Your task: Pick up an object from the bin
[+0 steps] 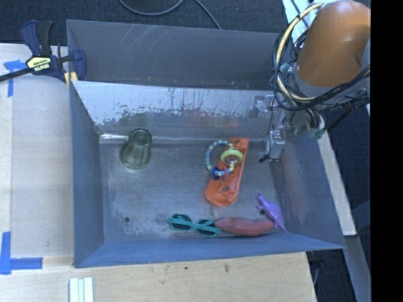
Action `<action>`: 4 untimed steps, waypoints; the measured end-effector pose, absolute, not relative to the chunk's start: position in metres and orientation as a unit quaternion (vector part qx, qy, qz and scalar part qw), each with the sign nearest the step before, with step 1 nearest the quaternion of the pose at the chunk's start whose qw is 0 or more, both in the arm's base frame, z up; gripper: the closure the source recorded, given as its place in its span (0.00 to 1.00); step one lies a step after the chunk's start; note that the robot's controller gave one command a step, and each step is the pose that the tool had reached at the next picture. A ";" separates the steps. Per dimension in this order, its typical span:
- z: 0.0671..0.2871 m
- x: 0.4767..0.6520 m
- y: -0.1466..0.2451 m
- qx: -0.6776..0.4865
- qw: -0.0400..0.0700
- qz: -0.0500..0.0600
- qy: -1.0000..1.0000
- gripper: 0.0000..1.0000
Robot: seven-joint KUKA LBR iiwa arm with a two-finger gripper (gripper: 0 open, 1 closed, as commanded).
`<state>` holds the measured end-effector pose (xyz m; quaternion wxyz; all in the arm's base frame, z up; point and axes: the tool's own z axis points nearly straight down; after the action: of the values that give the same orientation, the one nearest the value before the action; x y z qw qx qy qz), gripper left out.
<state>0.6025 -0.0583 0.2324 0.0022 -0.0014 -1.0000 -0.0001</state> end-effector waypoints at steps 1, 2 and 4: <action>0.238 0.604 -0.058 -0.001 -0.002 0.000 -1.000 0.00; 0.190 0.606 -0.052 0.063 -0.003 0.000 -0.998 0.00; 0.137 0.617 -0.048 0.286 -0.003 0.001 -0.958 0.00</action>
Offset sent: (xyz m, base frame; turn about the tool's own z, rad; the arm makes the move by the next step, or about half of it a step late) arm 0.0065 0.0195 -0.1624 -0.4332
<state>0.6173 -0.0481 0.1366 -0.0025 0.2856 -0.9583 0.0005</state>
